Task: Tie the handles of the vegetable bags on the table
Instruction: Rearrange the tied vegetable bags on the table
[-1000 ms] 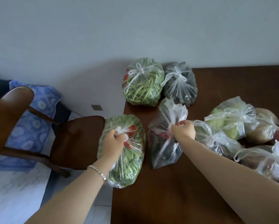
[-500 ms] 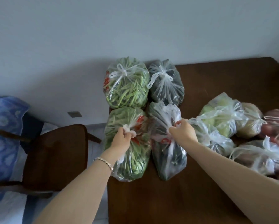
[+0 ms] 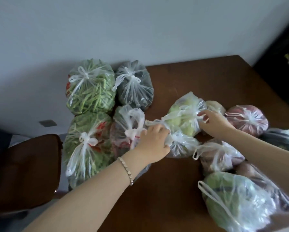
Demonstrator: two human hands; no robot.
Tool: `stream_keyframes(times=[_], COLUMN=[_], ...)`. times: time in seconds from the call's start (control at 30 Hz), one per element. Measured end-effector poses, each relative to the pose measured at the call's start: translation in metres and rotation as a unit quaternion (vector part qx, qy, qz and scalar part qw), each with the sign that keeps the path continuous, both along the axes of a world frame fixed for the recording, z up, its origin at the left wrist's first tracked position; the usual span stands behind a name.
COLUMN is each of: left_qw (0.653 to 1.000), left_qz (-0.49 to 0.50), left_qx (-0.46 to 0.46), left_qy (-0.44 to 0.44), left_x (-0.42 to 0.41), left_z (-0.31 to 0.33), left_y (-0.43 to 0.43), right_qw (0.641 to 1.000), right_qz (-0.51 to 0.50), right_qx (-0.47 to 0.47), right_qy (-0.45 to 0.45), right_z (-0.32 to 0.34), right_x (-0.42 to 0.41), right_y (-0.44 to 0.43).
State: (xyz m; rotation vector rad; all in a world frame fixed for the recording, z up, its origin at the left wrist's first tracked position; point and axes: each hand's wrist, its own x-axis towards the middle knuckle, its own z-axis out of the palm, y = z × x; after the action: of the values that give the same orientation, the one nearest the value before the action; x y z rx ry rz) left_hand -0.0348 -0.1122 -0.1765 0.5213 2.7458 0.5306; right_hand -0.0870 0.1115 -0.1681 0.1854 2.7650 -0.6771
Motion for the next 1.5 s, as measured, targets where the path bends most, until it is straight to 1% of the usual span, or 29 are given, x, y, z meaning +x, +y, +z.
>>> stream_keyframes(times=[0.07,0.13,0.17,0.2,0.27,0.33,0.4,0.47,0.5,0.53,0.6,0.67,0.7,0.73,0.77,0.8,0.83,0.9,0.93,1.0,1.07,1.13,1.23,1.33,1.4,1.5], left_qw=[0.996,0.989,0.986,0.983,0.976,0.97,0.963,0.964,0.967,0.973,0.976,0.971,0.965,0.96,0.954,0.949,0.943,0.922,0.911,0.897,0.885,0.875,0.875,0.872,0.873,0.874], left_qz=[-0.004,-0.009,-0.023,-0.033,-0.044,-0.029,-0.023,-0.01,0.006,0.029,0.105,0.184,0.202,0.213,0.228,0.246,0.271,0.333,0.364,0.404,0.432,0.456,0.465,0.475,0.475,0.478], left_qx=[-0.087,-0.137,-0.156,-0.175,-0.212,-0.243,-0.268,-0.267,-0.253,-0.222,-0.137,-0.004,0.056,0.097,0.129,0.144,0.157,0.181,0.183,0.175,0.172,0.159,0.133,0.088,0.044,0.002], left_qy=[0.016,0.051,0.054,0.047,0.021,0.005,0.001,0.006,0.017,0.061,0.131,0.154,0.157,0.154,0.149,0.132,0.111,0.074,0.058,0.035,0.018,0.0,-0.032,-0.082,-0.096,-0.088], left_x=[-0.01,-0.02,-0.024,-0.028,-0.031,-0.03,-0.026,-0.024,-0.023,-0.023,-0.022,-0.025,-0.024,-0.026,-0.023,-0.019,-0.016,0.0,0.008,0.025,0.049,0.081,0.121,0.163,0.189,0.213], left_z=[-0.011,-0.019,-0.022,-0.024,-0.026,-0.027,-0.028,-0.026,-0.022,-0.019,-0.006,0.023,0.041,0.057,0.076,0.092,0.105,0.122,0.127,0.131,0.129,0.123,0.108,0.088,0.07,0.04], left_y=[0.026,0.039,0.046,0.056,0.067,0.075,0.078,0.08,0.082,0.082,0.086,0.092,0.094,0.095,0.097,0.097,0.096,0.085,0.078,0.063,0.045,0.022,-0.011,-0.051,-0.078,-0.108], right_qw=[0.997,0.986,0.976,0.96,0.917,0.88,0.864,0.86,0.863,0.868,0.89,0.914,0.925,0.935,0.947,0.955,0.964,0.974,0.975,0.976,0.972,0.971,0.966,0.962,0.954,0.942], right_qz=[0.049,0.125,0.17,0.218,0.307,0.37,0.399,0.402,0.393,0.382,0.34,0.303,0.308,0.323,0.315,0.297,0.263,0.212,0.193,0.144,0.114,0.091,0.01,-0.039,-0.063,-0.096], right_qx=[0.057,0.109,0.137,0.174,0.253,0.295,0.299,0.297,0.294,0.293,0.263,0.209,0.156,0.086,0.025,-0.013,-0.04,-0.05,-0.055,-0.126,-0.184,-0.216,-0.259,-0.265,-0.282,-0.311], right_qy=[0.003,0.007,0.01,0.016,0.032,0.046,0.074,0.104,0.117,0.123,0.151,0.173,0.156,0.115,0.05,0.018,0.014,0.069,0.095,0.107,0.095,0.052,-0.011,-0.061,-0.078,-0.077], right_z=[-0.005,-0.011,-0.014,-0.017,-0.025,-0.029,-0.031,-0.027,-0.026,-0.022,-0.012,0.002,0.017,0.029,0.041,0.052,0.058,0.073,0.077,0.081,0.082,0.077,0.062,0.043,0.035,0.027], right_x=[-0.015,-0.028,-0.034,-0.041,-0.053,-0.06,-0.065,-0.069,-0.073,-0.076,-0.078,-0.074,-0.067,-0.06,-0.053,-0.048,-0.048,-0.041,-0.035,-0.016,0.01,0.041,0.078,0.125,0.159,0.195], right_y=[0.019,0.022,0.023,0.026,0.028,0.029,0.029,0.03,0.031,0.031,0.03,0.034,0.035,0.037,0.036,0.034,0.031,0.02,0.014,0.008,-0.002,-0.022,-0.053,-0.087,-0.11,-0.136])
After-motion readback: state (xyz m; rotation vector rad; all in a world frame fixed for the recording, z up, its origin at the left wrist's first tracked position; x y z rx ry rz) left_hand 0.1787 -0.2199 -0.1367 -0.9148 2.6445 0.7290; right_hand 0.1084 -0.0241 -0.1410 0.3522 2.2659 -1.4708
